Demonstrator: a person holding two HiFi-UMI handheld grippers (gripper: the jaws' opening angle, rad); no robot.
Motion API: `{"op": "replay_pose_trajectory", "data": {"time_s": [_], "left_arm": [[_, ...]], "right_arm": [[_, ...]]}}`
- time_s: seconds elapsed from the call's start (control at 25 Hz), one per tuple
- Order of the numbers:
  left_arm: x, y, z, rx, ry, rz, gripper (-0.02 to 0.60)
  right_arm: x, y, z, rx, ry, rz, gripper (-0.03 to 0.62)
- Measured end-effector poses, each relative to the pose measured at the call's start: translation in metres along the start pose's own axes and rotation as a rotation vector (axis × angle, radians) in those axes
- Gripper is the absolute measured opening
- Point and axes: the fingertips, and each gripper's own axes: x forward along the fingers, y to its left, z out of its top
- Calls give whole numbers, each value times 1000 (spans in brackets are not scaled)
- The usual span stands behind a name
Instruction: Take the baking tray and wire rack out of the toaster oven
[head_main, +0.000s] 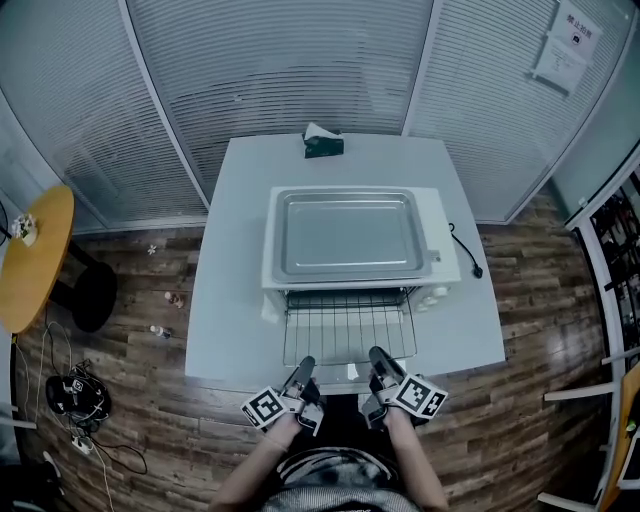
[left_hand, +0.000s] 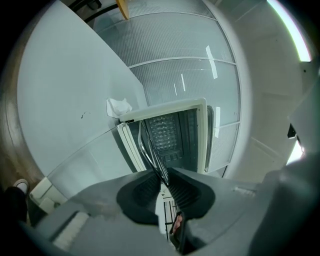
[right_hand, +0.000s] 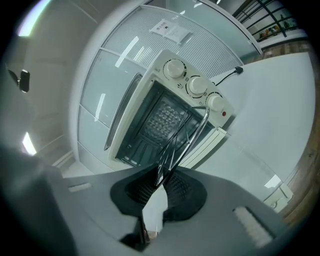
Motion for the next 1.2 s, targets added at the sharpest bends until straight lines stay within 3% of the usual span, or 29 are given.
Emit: {"op": "replay_pose_trajectory", "data": {"time_s": [0.44, 0.56, 0.84, 1.0, 1.2], "left_arm": [[-30, -39, -5, 128, 53, -78, 41], [-38, -48, -5, 140, 59, -99, 41], [-57, -75, -10, 158, 70, -178, 38], [-69, -90, -12, 212, 79, -250, 40], [-81, -109, -13, 288, 67, -329, 40]], "right_arm": [[-38, 23, -15, 63, -67, 37, 34], [-47, 33, -20, 137, -86, 46, 34], [-68, 68, -11, 21, -119, 138, 31], [-83, 77, -11, -24, -127, 139, 28], [-96, 98, -7, -79, -161, 217, 26]]}}
